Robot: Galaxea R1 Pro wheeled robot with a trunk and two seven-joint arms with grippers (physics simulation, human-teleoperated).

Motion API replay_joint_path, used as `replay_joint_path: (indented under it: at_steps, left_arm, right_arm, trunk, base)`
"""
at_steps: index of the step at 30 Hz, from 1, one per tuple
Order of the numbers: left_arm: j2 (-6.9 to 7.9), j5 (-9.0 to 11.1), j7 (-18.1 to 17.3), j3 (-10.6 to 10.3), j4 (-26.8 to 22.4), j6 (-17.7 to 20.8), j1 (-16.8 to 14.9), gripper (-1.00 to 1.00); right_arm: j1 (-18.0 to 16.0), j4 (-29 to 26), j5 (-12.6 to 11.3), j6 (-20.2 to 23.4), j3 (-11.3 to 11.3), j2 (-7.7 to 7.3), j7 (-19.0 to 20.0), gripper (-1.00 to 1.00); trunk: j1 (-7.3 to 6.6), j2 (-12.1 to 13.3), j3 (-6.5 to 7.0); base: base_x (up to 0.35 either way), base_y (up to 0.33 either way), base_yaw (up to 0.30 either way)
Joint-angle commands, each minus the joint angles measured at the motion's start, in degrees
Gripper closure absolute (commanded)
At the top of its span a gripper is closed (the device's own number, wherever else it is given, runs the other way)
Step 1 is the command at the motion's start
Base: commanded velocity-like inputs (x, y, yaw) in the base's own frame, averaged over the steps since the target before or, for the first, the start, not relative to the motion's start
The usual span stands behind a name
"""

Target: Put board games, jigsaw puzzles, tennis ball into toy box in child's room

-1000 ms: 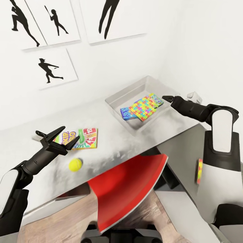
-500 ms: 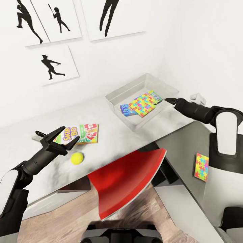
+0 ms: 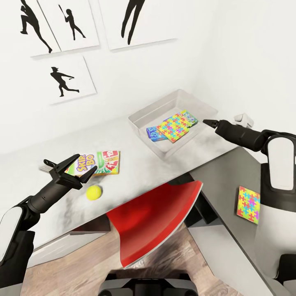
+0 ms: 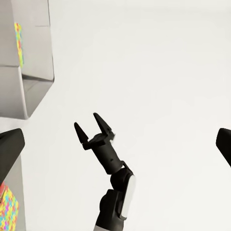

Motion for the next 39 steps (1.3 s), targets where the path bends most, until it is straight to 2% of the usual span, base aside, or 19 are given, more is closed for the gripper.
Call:
replay_joint_path:
  at_steps: [1, 9, 25, 39]
  left_arm:
    - [0.0, -0.48, -0.46, 0.05, 0.02, 0.18, -0.04, -1.0]
    - [0.0, -0.61, -0.41, 0.05, 0.02, 0.18, -0.04, -1.0]
    - [0.3, -0.65, -0.32, 0.05, 0.02, 0.18, 0.1, -1.0]
    - [0.35, -0.73, -0.2, 0.06, 0.02, 0.1, 0.14, -1.0]
  right_arm:
    - [0.08, -0.04, -0.6, 0.19, -0.01, -0.14, -0.37, -1.0]
    - [0.45, -0.04, -0.58, 0.19, 0.07, -0.7, 0.21, -1.0]
    - [0.45, -0.04, -0.46, 0.19, 0.05, -0.82, 0.4, -1.0]
    - [0.12, -0.04, -0.56, 0.19, 0.19, -0.56, 0.39, -1.0]
  trunk:
    - [0.03, -0.09, -0.07]
    - [0.03, -0.09, -0.07]
    - [0.03, -0.09, -0.07]
    - [0.03, -0.09, -0.07]
  base:
    - [-0.002, 0.0, 0.0]
    - [-0.06, 0.0, 0.0]
    - [-0.225, 0.0, 0.008]
    - [-0.031, 0.0, 0.23]
